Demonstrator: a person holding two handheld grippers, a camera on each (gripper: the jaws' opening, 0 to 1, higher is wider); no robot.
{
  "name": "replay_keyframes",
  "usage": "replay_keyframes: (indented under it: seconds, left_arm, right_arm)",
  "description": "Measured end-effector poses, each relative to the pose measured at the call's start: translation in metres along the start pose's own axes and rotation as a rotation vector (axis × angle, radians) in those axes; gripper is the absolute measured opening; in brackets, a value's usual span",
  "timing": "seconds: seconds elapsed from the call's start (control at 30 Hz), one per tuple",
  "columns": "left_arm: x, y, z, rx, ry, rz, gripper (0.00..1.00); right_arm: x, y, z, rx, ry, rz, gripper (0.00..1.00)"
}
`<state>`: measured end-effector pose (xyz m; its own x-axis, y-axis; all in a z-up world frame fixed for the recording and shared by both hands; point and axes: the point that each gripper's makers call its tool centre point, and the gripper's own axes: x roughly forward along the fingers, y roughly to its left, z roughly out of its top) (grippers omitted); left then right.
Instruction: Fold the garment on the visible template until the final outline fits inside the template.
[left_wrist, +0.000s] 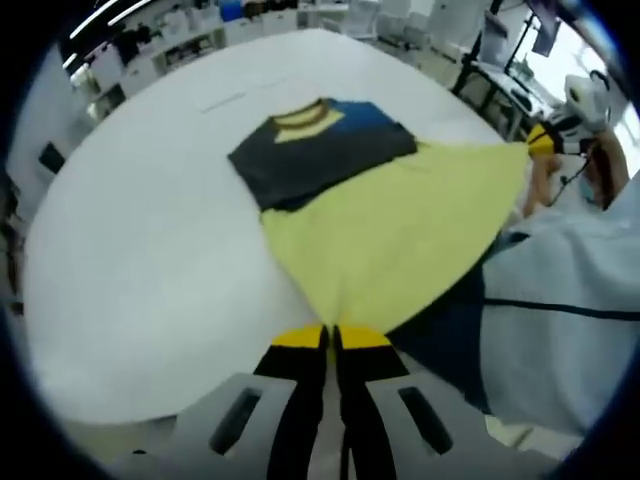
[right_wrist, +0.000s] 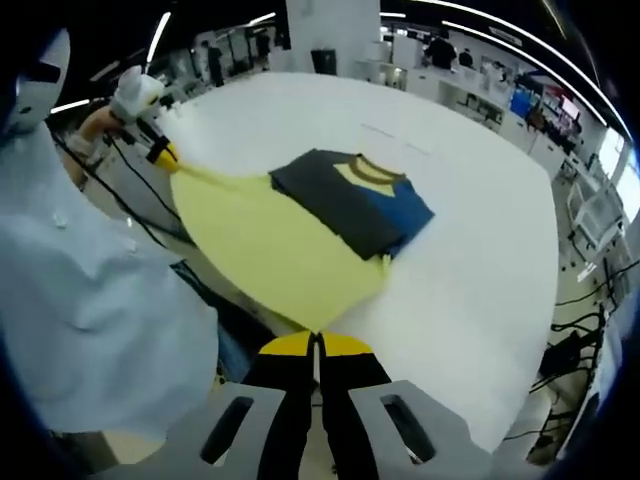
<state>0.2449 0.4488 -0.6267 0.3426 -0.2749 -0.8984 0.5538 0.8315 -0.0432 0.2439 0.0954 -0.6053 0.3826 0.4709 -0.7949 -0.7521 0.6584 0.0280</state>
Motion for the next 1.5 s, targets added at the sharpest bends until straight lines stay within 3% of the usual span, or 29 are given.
replay_keyframes:
  seconds: [0.23,0.3,0.33,0.73,0.83,1.1,1.5]
  left_arm:
    - [-0.015,0.001,0.011,0.033,-0.025,0.019,0.0]
    - [-0.021,0.008,0.02,0.085,-0.065,0.07,0.0]
    - [-0.026,0.008,0.026,0.066,-0.098,0.082,0.0]
    - [-0.048,0.005,0.029,0.102,-0.104,0.072,0.0]
    - [-0.058,0.004,0.039,0.119,-0.152,0.073,0.0]
    - [-0.066,0.008,0.04,0.12,-0.165,0.096,0.0]
    - [-0.084,0.009,0.047,0.126,-0.245,0.094,0.0]
  right_arm:
    - [-0.008,-0.003,0.006,-0.009,-0.013,-0.012,0.02]
    - [-0.012,-0.002,0.01,-0.02,-0.032,-0.009,0.02]
    - [-0.013,-0.002,0.013,-0.025,-0.044,-0.007,0.02]
    - [-0.028,-0.006,0.026,-0.065,-0.074,-0.023,0.02]
    - [-0.033,-0.01,0.032,-0.086,-0.084,-0.044,0.02]
    - [-0.045,-0.008,0.046,-0.11,-0.136,-0.05,0.01]
    - [-0.061,-0.005,0.06,-0.147,-0.182,-0.069,0.01]
